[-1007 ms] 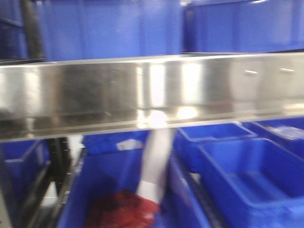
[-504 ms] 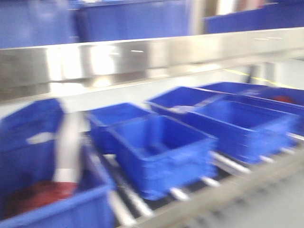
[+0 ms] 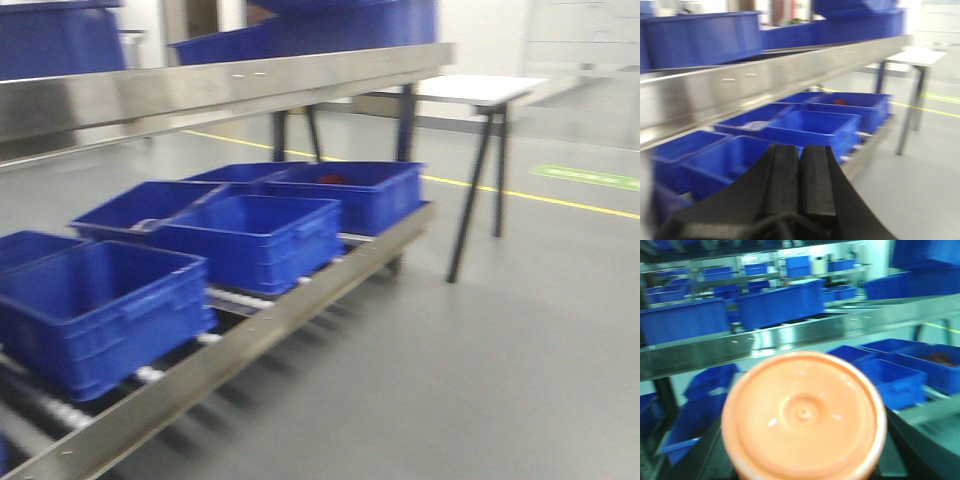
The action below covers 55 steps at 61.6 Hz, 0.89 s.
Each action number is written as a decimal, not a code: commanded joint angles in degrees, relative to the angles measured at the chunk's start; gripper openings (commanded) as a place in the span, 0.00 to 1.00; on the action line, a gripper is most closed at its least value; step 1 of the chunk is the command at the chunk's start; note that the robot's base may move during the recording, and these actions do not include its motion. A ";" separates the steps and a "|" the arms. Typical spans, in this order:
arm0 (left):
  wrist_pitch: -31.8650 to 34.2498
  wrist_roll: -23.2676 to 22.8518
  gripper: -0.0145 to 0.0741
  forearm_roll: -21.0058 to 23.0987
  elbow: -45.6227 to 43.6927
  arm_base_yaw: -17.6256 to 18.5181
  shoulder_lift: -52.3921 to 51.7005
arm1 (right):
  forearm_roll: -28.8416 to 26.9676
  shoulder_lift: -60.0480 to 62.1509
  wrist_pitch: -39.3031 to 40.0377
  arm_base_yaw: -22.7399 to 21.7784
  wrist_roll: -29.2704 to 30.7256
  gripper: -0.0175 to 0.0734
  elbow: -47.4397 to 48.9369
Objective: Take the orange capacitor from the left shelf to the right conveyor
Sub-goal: 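Drive the base to the conveyor holding the cylinder in the right gripper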
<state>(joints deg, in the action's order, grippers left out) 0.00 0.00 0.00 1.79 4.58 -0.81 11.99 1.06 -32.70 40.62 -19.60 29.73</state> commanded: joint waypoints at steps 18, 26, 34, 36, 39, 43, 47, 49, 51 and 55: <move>4.96 0.00 0.05 0.31 -0.34 0.32 0.46 | 1.02 -0.47 5.17 0.04 0.07 0.26 1.42; 4.96 0.00 0.05 0.31 -0.34 0.32 0.46 | 1.02 -0.47 5.17 0.04 0.07 0.26 1.42; 4.96 0.00 0.05 0.31 -0.34 0.32 0.46 | 1.02 -0.47 5.17 0.04 0.07 0.26 1.42; 4.96 0.00 0.05 0.31 -0.34 0.32 0.46 | 1.02 -0.47 5.17 0.04 0.07 0.26 1.42; 4.96 0.00 0.05 0.31 -0.34 0.32 0.46 | 1.02 -0.47 5.17 0.04 0.07 0.26 1.42; 4.96 0.00 0.05 0.31 -0.34 0.32 0.46 | 1.02 -0.47 5.17 0.04 0.07 0.26 1.42; 4.96 0.00 0.05 0.31 -0.34 0.32 0.46 | 1.02 -0.47 5.17 0.04 0.07 0.26 1.42; 4.96 0.00 0.05 0.31 -0.34 0.32 0.46 | 1.02 -0.47 5.17 0.04 0.07 0.26 1.42; 4.96 0.00 0.05 0.31 -0.34 0.32 0.46 | 1.02 -0.47 5.17 0.04 0.07 0.26 1.42; 4.96 0.00 0.05 0.31 -0.34 0.32 0.46 | 1.02 -0.47 5.17 0.04 0.07 0.26 1.42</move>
<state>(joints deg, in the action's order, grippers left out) 0.00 0.00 0.00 1.79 4.58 -0.81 11.99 1.15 -32.70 40.65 -19.60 29.73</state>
